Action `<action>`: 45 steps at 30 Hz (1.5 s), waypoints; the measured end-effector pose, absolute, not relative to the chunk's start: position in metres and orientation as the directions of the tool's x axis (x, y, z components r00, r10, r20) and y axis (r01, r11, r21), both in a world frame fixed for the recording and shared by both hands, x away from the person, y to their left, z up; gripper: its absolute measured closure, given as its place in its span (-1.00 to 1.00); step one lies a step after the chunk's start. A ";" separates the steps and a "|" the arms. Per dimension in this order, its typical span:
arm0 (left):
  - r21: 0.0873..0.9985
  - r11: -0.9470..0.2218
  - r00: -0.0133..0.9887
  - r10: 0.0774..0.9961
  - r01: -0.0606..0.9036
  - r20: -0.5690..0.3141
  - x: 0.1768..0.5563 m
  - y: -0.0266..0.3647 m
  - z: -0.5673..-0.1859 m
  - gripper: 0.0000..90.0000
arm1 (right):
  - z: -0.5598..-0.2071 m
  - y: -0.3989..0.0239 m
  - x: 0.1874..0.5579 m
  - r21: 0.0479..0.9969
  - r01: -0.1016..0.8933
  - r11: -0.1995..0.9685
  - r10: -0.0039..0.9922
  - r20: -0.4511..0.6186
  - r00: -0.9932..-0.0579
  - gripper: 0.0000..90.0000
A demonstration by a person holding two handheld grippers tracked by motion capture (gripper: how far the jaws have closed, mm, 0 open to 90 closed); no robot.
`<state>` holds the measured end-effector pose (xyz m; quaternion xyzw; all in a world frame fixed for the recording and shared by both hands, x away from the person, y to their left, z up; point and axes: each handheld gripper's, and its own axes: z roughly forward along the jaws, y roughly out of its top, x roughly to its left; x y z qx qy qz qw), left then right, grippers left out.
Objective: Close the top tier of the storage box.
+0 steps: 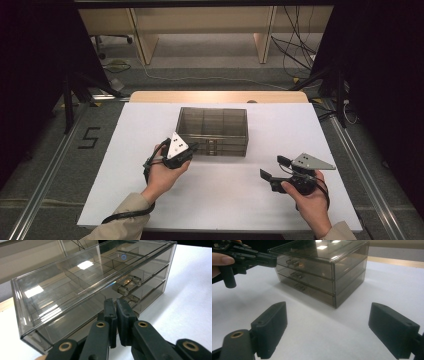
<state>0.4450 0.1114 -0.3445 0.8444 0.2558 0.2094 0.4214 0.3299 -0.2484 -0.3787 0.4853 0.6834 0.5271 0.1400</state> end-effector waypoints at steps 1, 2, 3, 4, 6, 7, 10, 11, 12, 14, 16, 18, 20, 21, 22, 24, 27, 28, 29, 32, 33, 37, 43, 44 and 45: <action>0.819 -0.514 0.782 0.608 0.257 0.136 0.444 0.112 -0.344 0.91 | -0.379 -0.249 0.330 0.856 0.516 -0.027 0.811 0.320 -0.490 -0.64; 0.819 -0.514 0.782 0.607 0.255 0.138 0.443 0.113 -0.343 0.90 | -0.379 -0.249 0.330 0.856 0.516 -0.027 0.811 0.320 -0.490 -0.64; 0.819 -0.515 0.785 0.604 0.254 0.136 0.443 0.114 -0.342 0.90 | -0.379 -0.248 0.330 0.856 0.516 -0.026 0.811 0.320 -0.490 -0.64; 0.819 -0.515 0.788 0.601 0.253 0.135 0.442 0.114 -0.342 0.89 | -0.379 -0.248 0.330 0.856 0.516 -0.025 0.810 0.320 -0.491 -0.64; 0.814 -0.523 0.793 0.594 0.254 0.134 0.440 0.116 -0.341 0.87 | -0.378 -0.248 0.330 0.857 0.515 -0.024 0.810 0.319 -0.493 -0.64; 0.812 -0.524 0.794 0.593 0.255 0.134 0.439 0.117 -0.340 0.85 | -0.379 -0.248 0.330 0.857 0.514 -0.025 0.809 0.319 -0.493 -0.64; 0.812 -0.522 0.795 0.594 0.262 0.125 0.436 0.120 -0.339 0.82 | -0.378 -0.248 0.330 0.857 0.514 -0.025 0.808 0.320 -0.495 -0.64; 0.812 -0.522 0.796 0.592 0.262 0.124 0.436 0.122 -0.338 0.81 | -0.378 -0.249 0.329 0.857 0.515 -0.025 0.808 0.321 -0.495 -0.64; 0.811 -0.522 0.796 0.593 0.264 0.123 0.435 0.123 -0.338 0.80 | -0.379 -0.248 0.329 0.857 0.514 -0.025 0.808 0.321 -0.495 -0.64; 0.812 -0.522 0.797 0.591 0.262 0.123 0.433 0.126 -0.336 0.78 | -0.378 -0.248 0.329 0.856 0.516 -0.025 0.807 0.322 -0.495 -0.64; 0.814 -0.520 0.800 0.588 0.260 0.120 0.431 0.128 -0.335 0.75 | -0.378 -0.248 0.329 0.857 0.514 -0.025 0.807 0.321 -0.495 -0.64; 0.816 -0.516 0.803 0.585 0.261 0.113 0.429 0.131 -0.334 0.72 | -0.378 -0.249 0.329 0.857 0.514 -0.026 0.807 0.322 -0.496 -0.64; 0.814 -0.519 0.808 0.579 0.262 0.109 0.427 0.135 -0.333 0.70 | -0.378 -0.249 0.329 0.857 0.515 -0.025 0.806 0.322 -0.496 -0.64; 0.813 -0.518 0.810 0.577 0.264 0.105 0.426 0.136 -0.332 0.68 | -0.378 -0.248 0.329 0.857 0.515 -0.024 0.806 0.322 -0.497 -0.64; 0.812 -0.521 0.813 0.574 0.264 0.104 0.425 0.138 -0.332 0.67 | -0.378 -0.248 0.329 0.856 0.516 -0.025 0.806 0.322 -0.496 -0.64; 0.812 -0.518 0.815 0.571 0.269 0.094 0.423 0.142 -0.331 0.63 | -0.378 -0.248 0.329 0.857 0.515 -0.024 0.805 0.322 -0.498 -0.64; 0.813 -0.516 0.817 0.569 0.269 0.090 0.420 0.147 -0.330 0.58 | -0.378 -0.248 0.329 0.858 0.512 -0.024 0.803 0.321 -0.501 -0.64; 0.813 -0.516 0.818 0.568 0.270 0.089 0.420 0.149 -0.329 0.55 | -0.378 -0.248 0.329 0.859 0.512 -0.023 0.803 0.321 -0.502 -0.64; 0.816 -0.510 0.817 0.571 0.274 0.083 0.419 0.151 -0.328 0.54 | -0.378 -0.248 0.329 0.859 0.512 -0.024 0.803 0.321 -0.502 -0.64; 0.818 -0.502 0.815 0.574 0.281 0.073 0.417 0.155 -0.327 0.46 | -0.379 -0.247 0.329 0.859 0.511 -0.022 0.801 0.321 -0.505 -0.64; 0.820 -0.497 0.815 0.576 0.283 0.068 0.417 0.157 -0.327 0.44 | -0.379 -0.247 0.329 0.859 0.512 -0.022 0.801 0.322 -0.505 -0.64; 0.823 -0.487 0.810 0.583 0.293 0.057 0.415 0.164 -0.326 0.36 | -0.378 -0.248 0.329 0.859 0.511 -0.025 0.800 0.323 -0.505 -0.64; 0.827 -0.476 0.811 0.584 0.300 0.042 0.412 0.173 -0.325 0.26 | -0.378 -0.248 0.329 0.860 0.510 -0.024 0.799 0.323 -0.507 -0.64; 0.830 -0.466 0.811 0.585 0.306 0.030 0.411 0.174 -0.324 0.24 | -0.378 -0.248 0.329 0.860 0.510 -0.025 0.798 0.324 -0.508 -0.64; 0.832 -0.459 0.810 0.586 0.314 0.017 0.411 0.176 -0.323 0.24 | -0.378 -0.248 0.329 0.860 0.510 -0.024 0.798 0.324 -0.508 -0.64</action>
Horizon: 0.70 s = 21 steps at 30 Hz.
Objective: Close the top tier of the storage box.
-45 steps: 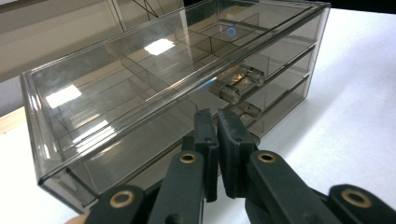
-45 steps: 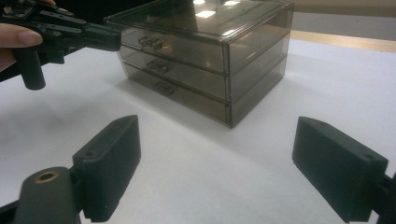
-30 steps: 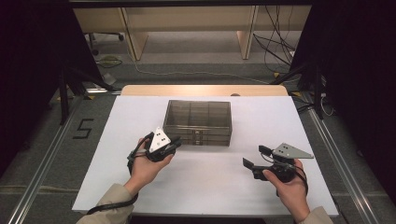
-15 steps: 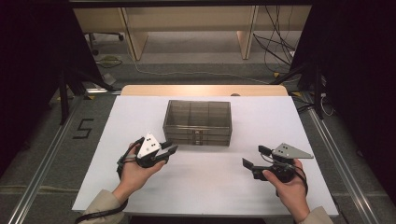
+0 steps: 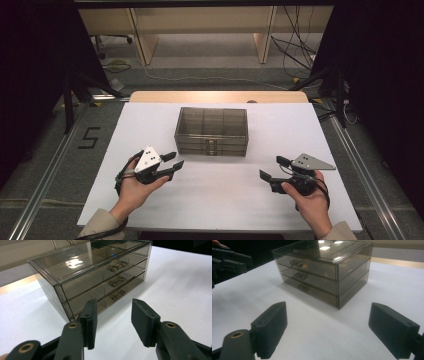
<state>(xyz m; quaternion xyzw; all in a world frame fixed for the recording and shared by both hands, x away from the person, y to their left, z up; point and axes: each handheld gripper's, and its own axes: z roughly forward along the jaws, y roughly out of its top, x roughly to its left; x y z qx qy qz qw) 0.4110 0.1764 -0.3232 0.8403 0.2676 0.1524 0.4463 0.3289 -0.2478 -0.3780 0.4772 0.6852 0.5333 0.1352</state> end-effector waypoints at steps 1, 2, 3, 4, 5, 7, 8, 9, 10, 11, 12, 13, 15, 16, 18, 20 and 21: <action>0.832 -0.457 0.810 0.586 0.315 0.015 0.411 0.178 -0.323 0.22 | -0.378 -0.248 0.329 0.861 0.509 -0.023 0.797 0.323 -0.510 -0.64; 0.832 -0.454 0.809 0.587 0.320 0.009 0.411 0.178 -0.322 0.19 | -0.378 -0.248 0.329 0.860 0.509 -0.024 0.797 0.324 -0.510 -0.64; 0.833 -0.450 0.807 0.591 0.321 0.008 0.410 0.180 -0.322 0.17 | -0.378 -0.248 0.328 0.861 0.509 -0.025 0.796 0.325 -0.511 -0.64; 0.833 -0.450 0.805 0.594 0.323 0.008 0.410 0.181 -0.322 0.15 | -0.377 -0.248 0.328 0.862 0.507 -0.025 0.796 0.324 -0.511 -0.64; 0.831 -0.450 0.802 0.597 0.326 0.008 0.409 0.182 -0.322 0.13 | -0.377 -0.248 0.329 0.863 0.505 -0.025 0.796 0.322 -0.512 -0.64; 0.829 -0.449 0.799 0.601 0.333 0.005 0.409 0.185 -0.322 0.08 | -0.378 -0.247 0.328 0.862 0.507 -0.022 0.795 0.322 -0.513 -0.64; 0.828 -0.449 0.798 0.602 0.337 0.002 0.409 0.186 -0.322 0.05 | -0.378 -0.247 0.328 0.862 0.507 -0.023 0.795 0.324 -0.514 -0.64; 0.825 -0.450 0.800 0.600 0.343 -0.005 0.409 0.187 -0.322 0.00 | -0.378 -0.247 0.328 0.862 0.507 -0.022 0.794 0.323 -0.516 -0.64; 0.822 -0.451 0.801 0.598 0.348 -0.010 0.408 0.188 -0.323 -0.06 | -0.378 -0.247 0.328 0.862 0.506 -0.021 0.793 0.322 -0.517 -0.64; 0.823 -0.446 0.797 0.604 0.351 -0.012 0.408 0.190 -0.323 -0.08 | -0.378 -0.246 0.328 0.862 0.506 -0.020 0.793 0.322 -0.518 -0.64; 0.823 -0.443 0.794 0.608 0.355 -0.015 0.407 0.191 -0.323 -0.10 | -0.378 -0.246 0.328 0.863 0.505 -0.020 0.792 0.322 -0.519 -0.64; 0.824 -0.441 0.792 0.611 0.356 -0.015 0.407 0.193 -0.323 -0.15 | -0.378 -0.246 0.328 0.862 0.506 -0.020 0.792 0.322 -0.519 -0.64; 0.824 -0.439 0.778 0.629 0.359 -0.004 0.407 0.196 -0.322 -0.24 | -0.378 -0.246 0.328 0.863 0.505 -0.020 0.791 0.323 -0.519 -0.64; 0.822 -0.439 0.774 0.634 0.361 -0.001 0.407 0.198 -0.322 -0.27 | -0.378 -0.246 0.328 0.863 0.505 -0.020 0.790 0.324 -0.521 -0.64; 0.818 -0.435 0.763 0.647 0.377 -0.008 0.408 0.201 -0.321 -0.42 | -0.378 -0.246 0.328 0.863 0.504 -0.018 0.788 0.322 -0.525 -0.64; 0.816 -0.429 0.755 0.655 0.388 -0.015 0.407 0.204 -0.322 -0.55 | -0.378 -0.245 0.328 0.862 0.506 -0.015 0.786 0.323 -0.528 -0.64; 0.814 -0.433 0.756 0.655 0.388 -0.012 0.407 0.205 -0.323 -0.60 | -0.377 -0.245 0.328 0.863 0.505 -0.014 0.785 0.323 -0.529 -0.64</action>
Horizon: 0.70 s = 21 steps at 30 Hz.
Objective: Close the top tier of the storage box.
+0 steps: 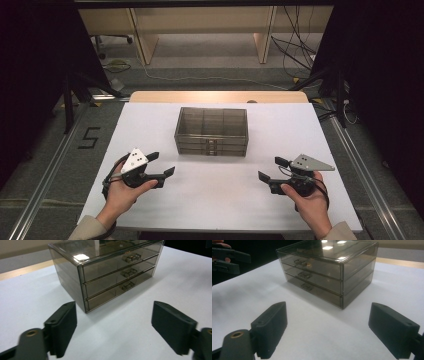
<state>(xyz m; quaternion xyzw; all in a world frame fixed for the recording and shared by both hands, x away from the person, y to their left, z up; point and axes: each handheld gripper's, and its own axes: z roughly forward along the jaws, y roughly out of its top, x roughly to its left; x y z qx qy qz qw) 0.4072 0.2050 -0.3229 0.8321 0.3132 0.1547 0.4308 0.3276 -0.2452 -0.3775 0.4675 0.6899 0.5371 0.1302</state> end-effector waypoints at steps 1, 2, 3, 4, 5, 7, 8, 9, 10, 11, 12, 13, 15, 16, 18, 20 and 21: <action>0.814 -0.429 0.753 0.658 0.390 -0.014 0.407 0.206 -0.323 -0.65 | -0.377 -0.245 0.327 0.863 0.505 -0.014 0.784 0.323 -0.530 -0.64; 0.815 -0.430 0.754 0.657 0.389 -0.013 0.406 0.207 -0.324 -0.66 | -0.377 -0.245 0.327 0.863 0.505 -0.014 0.783 0.324 -0.532 -0.64; 0.815 -0.428 0.751 0.660 0.391 -0.014 0.406 0.208 -0.324 -0.68 | -0.377 -0.245 0.327 0.863 0.505 -0.013 0.783 0.323 -0.532 -0.64; 0.813 -0.433 0.752 0.659 0.389 -0.009 0.406 0.210 -0.323 -0.72 | -0.378 -0.245 0.327 0.863 0.505 -0.014 0.782 0.324 -0.533 -0.64; 0.813 -0.434 0.751 0.661 0.388 -0.006 0.406 0.211 -0.324 -0.74 | -0.378 -0.245 0.327 0.863 0.506 -0.013 0.780 0.325 -0.534 -0.64; 0.814 -0.431 0.750 0.662 0.389 -0.008 0.405 0.213 -0.324 -0.77 | -0.378 -0.244 0.327 0.863 0.505 -0.011 0.780 0.324 -0.536 -0.64; 0.814 -0.432 0.750 0.661 0.389 -0.008 0.405 0.214 -0.324 -0.80 | -0.378 -0.244 0.327 0.863 0.505 -0.009 0.779 0.323 -0.538 -0.64; 0.814 -0.432 0.750 0.661 0.389 -0.008 0.404 0.215 -0.324 -0.81 | -0.378 -0.244 0.327 0.863 0.505 -0.009 0.779 0.323 -0.538 -0.64; 0.814 -0.434 0.753 0.658 0.386 -0.006 0.404 0.216 -0.324 -0.82 | -0.378 -0.244 0.327 0.863 0.505 -0.009 0.779 0.323 -0.537 -0.64; 0.814 -0.431 0.751 0.661 0.390 -0.010 0.404 0.217 -0.324 -0.83 | -0.378 -0.244 0.327 0.863 0.505 -0.009 0.779 0.323 -0.538 -0.64; 0.814 -0.432 0.752 0.660 0.389 -0.009 0.404 0.218 -0.325 -0.83 | -0.378 -0.244 0.327 0.863 0.505 -0.009 0.778 0.323 -0.538 -0.64; 0.813 -0.433 0.751 0.661 0.389 -0.007 0.403 0.219 -0.325 -0.84 | -0.378 -0.244 0.327 0.863 0.505 -0.009 0.779 0.323 -0.538 -0.64; 0.813 -0.435 0.752 0.659 0.388 -0.006 0.403 0.221 -0.325 -0.84 | -0.378 -0.244 0.327 0.863 0.506 -0.007 0.778 0.323 -0.539 -0.64; 0.813 -0.434 0.753 0.658 0.388 -0.008 0.403 0.221 -0.325 -0.84 | -0.378 -0.244 0.327 0.863 0.505 -0.006 0.778 0.321 -0.540 -0.64; 0.812 -0.437 0.753 0.658 0.387 -0.005 0.403 0.222 -0.326 -0.84 | -0.378 -0.243 0.327 0.864 0.504 -0.004 0.776 0.320 -0.543 -0.64; 0.813 -0.435 0.751 0.660 0.388 -0.005 0.403 0.223 -0.327 -0.84 | -0.378 -0.243 0.327 0.863 0.505 -0.004 0.776 0.321 -0.543 -0.64; 0.812 -0.436 0.752 0.659 0.388 -0.005 0.404 0.223 -0.327 -0.84 | -0.378 -0.243 0.327 0.862 0.506 -0.003 0.775 0.322 -0.544 -0.64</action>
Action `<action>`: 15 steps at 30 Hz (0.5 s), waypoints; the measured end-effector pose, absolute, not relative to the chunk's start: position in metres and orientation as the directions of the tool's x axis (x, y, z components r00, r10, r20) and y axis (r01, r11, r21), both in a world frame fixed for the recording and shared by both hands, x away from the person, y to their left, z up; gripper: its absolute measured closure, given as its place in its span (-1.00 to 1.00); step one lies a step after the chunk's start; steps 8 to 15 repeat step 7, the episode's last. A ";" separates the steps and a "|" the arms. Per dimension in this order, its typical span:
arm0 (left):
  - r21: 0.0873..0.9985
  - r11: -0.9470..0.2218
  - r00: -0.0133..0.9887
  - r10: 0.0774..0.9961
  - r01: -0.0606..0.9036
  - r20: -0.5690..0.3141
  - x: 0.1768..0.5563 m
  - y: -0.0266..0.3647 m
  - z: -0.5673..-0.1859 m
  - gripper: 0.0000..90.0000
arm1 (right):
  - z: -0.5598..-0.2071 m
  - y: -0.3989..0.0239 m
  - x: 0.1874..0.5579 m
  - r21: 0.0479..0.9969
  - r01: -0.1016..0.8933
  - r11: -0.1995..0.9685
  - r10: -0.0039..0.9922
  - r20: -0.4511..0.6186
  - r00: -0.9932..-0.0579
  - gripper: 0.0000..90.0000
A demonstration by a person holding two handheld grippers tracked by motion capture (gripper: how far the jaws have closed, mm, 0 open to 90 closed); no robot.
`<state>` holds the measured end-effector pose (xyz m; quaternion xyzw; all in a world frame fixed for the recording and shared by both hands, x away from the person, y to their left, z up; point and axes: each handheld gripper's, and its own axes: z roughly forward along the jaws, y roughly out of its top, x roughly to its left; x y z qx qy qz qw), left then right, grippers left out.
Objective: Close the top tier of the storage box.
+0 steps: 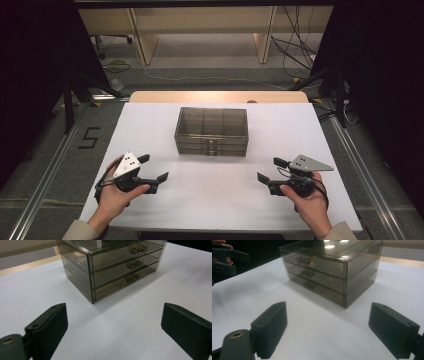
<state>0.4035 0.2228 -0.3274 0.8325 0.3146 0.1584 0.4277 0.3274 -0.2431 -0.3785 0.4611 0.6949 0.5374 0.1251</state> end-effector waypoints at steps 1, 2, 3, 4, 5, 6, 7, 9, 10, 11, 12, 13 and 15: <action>0.812 -0.436 0.752 0.659 0.389 -0.006 0.404 0.223 -0.328 -0.84 | -0.379 -0.243 0.328 0.862 0.507 -0.002 0.775 0.322 -0.544 -0.64; 0.812 -0.436 0.752 0.659 0.388 -0.005 0.404 0.223 -0.328 -0.84 | -0.379 -0.243 0.328 0.862 0.507 -0.004 0.774 0.324 -0.544 -0.64; 0.812 -0.438 0.752 0.659 0.387 -0.004 0.404 0.223 -0.329 -0.84 | -0.379 -0.243 0.328 0.862 0.508 -0.004 0.774 0.324 -0.544 -0.64; 0.811 -0.438 0.751 0.660 0.388 -0.003 0.404 0.222 -0.329 -0.84 | -0.379 -0.243 0.328 0.861 0.508 -0.003 0.775 0.323 -0.544 -0.64; 0.810 -0.440 0.751 0.660 0.388 -0.002 0.404 0.222 -0.329 -0.83 | -0.379 -0.243 0.328 0.862 0.507 -0.002 0.774 0.322 -0.545 -0.64; 0.809 -0.443 0.752 0.659 0.387 0.001 0.405 0.222 -0.330 -0.83 | -0.379 -0.243 0.328 0.862 0.506 -0.002 0.774 0.322 -0.545 -0.64; 0.808 -0.445 0.753 0.658 0.387 0.002 0.405 0.222 -0.330 -0.82 | -0.379 -0.243 0.328 0.863 0.505 0.000 0.775 0.319 -0.545 -0.64; 0.808 -0.445 0.753 0.658 0.387 0.002 0.405 0.222 -0.330 -0.82 | -0.379 -0.243 0.328 0.863 0.505 0.000 0.775 0.319 -0.545 -0.64; 0.808 -0.445 0.753 0.658 0.387 0.002 0.405 0.222 -0.330 -0.82 | -0.379 -0.243 0.328 0.863 0.505 0.000 0.775 0.319 -0.545 -0.64; 0.808 -0.445 0.753 0.658 0.387 0.002 0.405 0.222 -0.330 -0.82 | -0.379 -0.243 0.328 0.863 0.505 0.000 0.775 0.319 -0.545 -0.64; 0.808 -0.445 0.753 0.658 0.387 0.002 0.405 0.222 -0.330 -0.82 | -0.379 -0.243 0.328 0.863 0.505 0.000 0.775 0.319 -0.545 -0.64; 0.808 -0.445 0.753 0.658 0.387 0.002 0.405 0.222 -0.330 -0.82 | -0.379 -0.243 0.328 0.863 0.505 0.000 0.775 0.319 -0.545 -0.64; 0.808 -0.445 0.753 0.658 0.387 0.002 0.405 0.222 -0.330 -0.82 | -0.379 -0.243 0.328 0.863 0.505 0.000 0.775 0.319 -0.545 -0.64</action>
